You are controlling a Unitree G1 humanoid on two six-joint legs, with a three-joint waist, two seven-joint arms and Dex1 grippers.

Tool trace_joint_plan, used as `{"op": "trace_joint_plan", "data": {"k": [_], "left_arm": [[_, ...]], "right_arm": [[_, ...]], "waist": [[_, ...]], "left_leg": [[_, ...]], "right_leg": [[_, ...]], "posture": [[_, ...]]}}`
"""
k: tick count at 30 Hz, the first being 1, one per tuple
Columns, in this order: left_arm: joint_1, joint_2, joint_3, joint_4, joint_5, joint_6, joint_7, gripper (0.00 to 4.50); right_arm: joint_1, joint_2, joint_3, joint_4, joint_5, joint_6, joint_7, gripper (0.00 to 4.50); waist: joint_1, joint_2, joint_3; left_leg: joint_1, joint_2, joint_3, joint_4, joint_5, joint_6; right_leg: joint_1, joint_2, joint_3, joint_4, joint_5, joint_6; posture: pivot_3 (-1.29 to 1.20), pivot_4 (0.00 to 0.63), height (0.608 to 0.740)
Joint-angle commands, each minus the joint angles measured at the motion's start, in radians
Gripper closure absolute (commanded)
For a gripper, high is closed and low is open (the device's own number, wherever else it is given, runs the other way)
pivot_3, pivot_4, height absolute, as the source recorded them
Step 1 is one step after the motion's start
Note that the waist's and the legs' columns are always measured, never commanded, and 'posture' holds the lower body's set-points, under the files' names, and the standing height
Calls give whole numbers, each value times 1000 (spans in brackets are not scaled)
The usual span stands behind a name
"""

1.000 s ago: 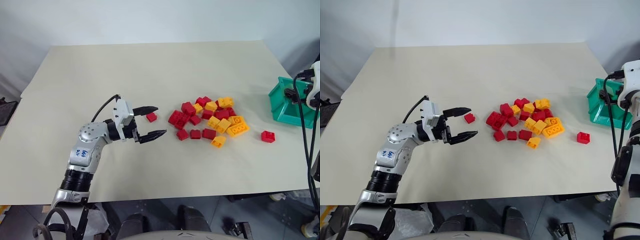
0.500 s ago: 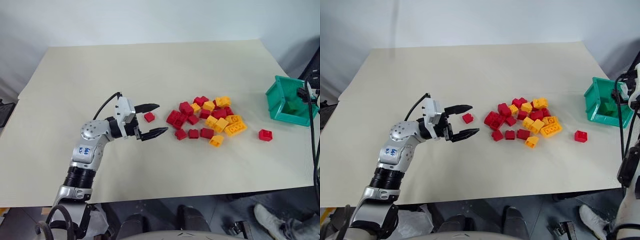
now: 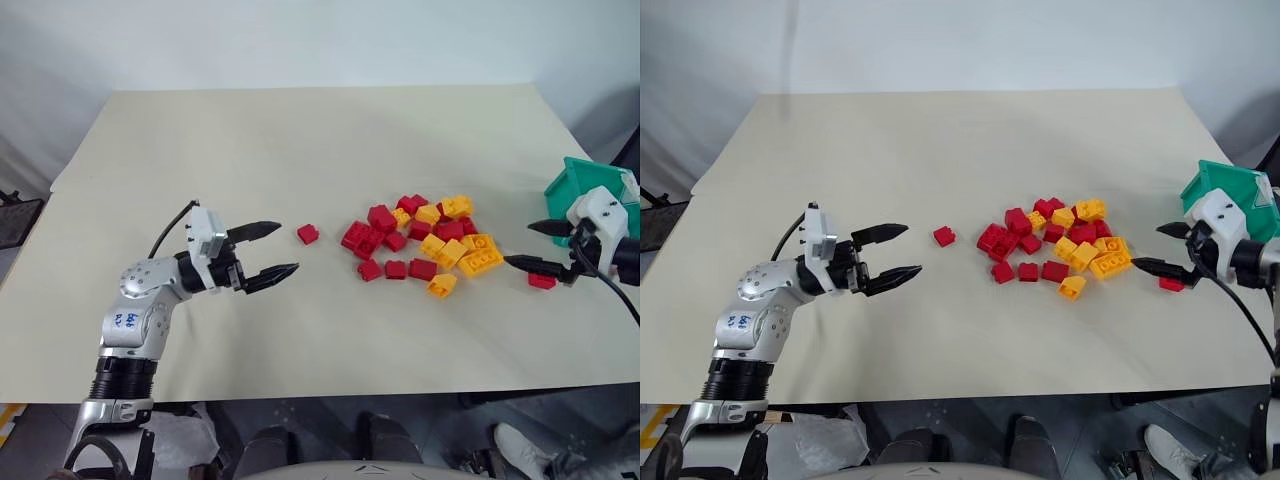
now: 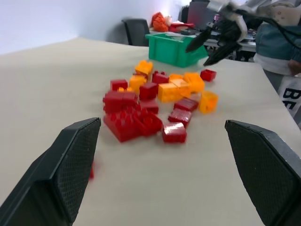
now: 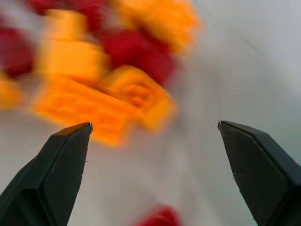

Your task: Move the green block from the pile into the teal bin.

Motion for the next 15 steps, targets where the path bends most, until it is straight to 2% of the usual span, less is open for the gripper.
{"op": "trace_joint_plan", "data": {"k": [1, 5, 9, 15], "left_arm": [[26, 39, 60, -17, -41, -10, -39, 0], [77, 91, 107, -18, -47, 9, -51, 0], [81, 95, 110, -22, -53, 18, -56, 0], [81, 98, 105, -49, -55, 7, -85, 0]], "right_arm": [[91, -12, -72, -100, 98, -23, 80, 15], [274, 10, -133, -223, 224, -21, 208, 15], [332, 14, -140, -291, 280, -4, 236, 15], [323, 58, -156, -337, 313, 9, 141, 15]], "waist": [[2, 0, 0], [4, 0, 0], [2, 0, 0], [0, 0, 0]], "left_leg": [[1, 0, -1, 0, 0, 0], [4, 1, -3, 0, 0, 0], [5, 1, -3, 0, -2, 2], [6, 2, -2, 0, -2, 2]], "right_leg": [[1, 0, 0, 0, 0, 0], [3, -1, 0, 0, 0, -1], [3, -2, 2, 0, 1, -1], [3, -1, 2, 0, 5, -2]], "posture": [[0, 150, 740], [0, 150, 740], [0, 150, 740], [0, 150, 740]]}}
